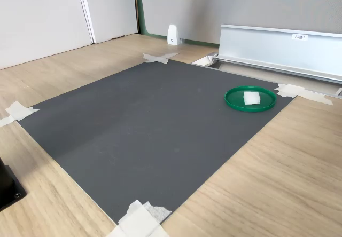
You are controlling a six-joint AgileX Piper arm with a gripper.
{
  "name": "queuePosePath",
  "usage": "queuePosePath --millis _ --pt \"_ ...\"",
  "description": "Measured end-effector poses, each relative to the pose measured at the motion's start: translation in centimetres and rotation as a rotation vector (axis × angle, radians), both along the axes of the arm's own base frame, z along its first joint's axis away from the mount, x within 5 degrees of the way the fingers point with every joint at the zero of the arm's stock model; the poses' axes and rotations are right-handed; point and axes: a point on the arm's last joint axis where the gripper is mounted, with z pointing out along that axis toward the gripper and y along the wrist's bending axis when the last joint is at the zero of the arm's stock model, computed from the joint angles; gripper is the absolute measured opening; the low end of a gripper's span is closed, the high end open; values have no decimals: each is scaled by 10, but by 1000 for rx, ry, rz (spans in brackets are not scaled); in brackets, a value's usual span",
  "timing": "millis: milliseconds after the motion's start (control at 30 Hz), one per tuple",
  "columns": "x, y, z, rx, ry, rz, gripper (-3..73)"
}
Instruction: Grasp a white terminal and put it on the green lid.
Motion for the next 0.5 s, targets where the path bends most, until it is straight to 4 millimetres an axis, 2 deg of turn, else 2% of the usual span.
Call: queuePosePath --millis 167,267,500 --pt "-53 2 -22 79 -57 -32 -7" --pt "-78 4 -36 98 -88 -38 -7" --pt "-112 5 -71 107 -156 -46 -7"
